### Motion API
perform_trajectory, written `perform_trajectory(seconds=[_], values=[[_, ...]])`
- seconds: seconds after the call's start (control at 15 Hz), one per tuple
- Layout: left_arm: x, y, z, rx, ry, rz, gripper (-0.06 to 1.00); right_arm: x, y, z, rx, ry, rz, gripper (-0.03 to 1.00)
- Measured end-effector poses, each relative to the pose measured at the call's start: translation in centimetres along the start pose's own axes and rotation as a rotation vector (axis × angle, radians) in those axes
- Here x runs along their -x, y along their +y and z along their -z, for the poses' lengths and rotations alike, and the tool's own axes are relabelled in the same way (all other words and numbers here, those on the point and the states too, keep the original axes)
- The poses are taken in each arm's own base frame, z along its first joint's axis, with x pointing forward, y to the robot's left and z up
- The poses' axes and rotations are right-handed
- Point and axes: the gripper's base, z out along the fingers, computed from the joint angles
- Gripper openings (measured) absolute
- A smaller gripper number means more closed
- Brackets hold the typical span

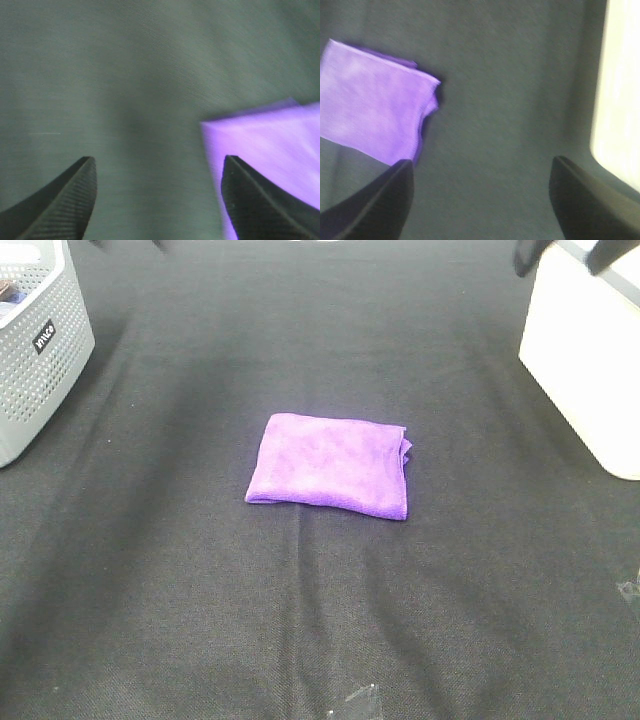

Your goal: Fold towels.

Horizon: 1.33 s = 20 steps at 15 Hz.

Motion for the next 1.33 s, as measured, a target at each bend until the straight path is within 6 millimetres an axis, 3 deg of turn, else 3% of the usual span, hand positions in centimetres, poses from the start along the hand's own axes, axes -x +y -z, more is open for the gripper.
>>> perform_trajectory(seconds=[0.07, 0.13, 0.27, 0.4, 0.6, 0.93, 1.33], values=[[-0.2, 2.6, 3.2, 0.035, -0.026, 0.033, 0.67, -0.8, 0.0, 0.7, -0.014, 0.005, 0.005, 0.73], [-0.9, 4.0, 5.0, 0.06, -0.022, 0.048, 0.67, -1.8, 0.0, 1.8, -0.021, -0.001, 0.008, 0.73], [-2.8, 5.7, 8.4, 0.096, -0.012, 0.055, 0.67, -4.3, 0.3, 4.8, -0.026, -0.03, 0.011, 0.73], [-5.6, 5.3, 11.0, 0.094, 0.025, 0.021, 0.67, -7.5, 0.7, 7.4, -0.026, -0.051, -0.005, 0.73], [-11.4, 4.2, 14.9, 0.079, 0.076, 0.015, 0.67, -12.9, 1.1, 11.1, -0.025, -0.115, -0.033, 0.73], [-22.2, 2.9, 19.4, 0.08, 0.072, 0.021, 0.67, -22.2, 1.6, 13.8, -0.021, -0.201, -0.051, 0.73], [-32.3, 1.3, 26.4, 0.098, -0.184, -0.005, 0.67, -31.2, 2.2, 17.0, -0.01, -0.457, -0.029, 0.73]])
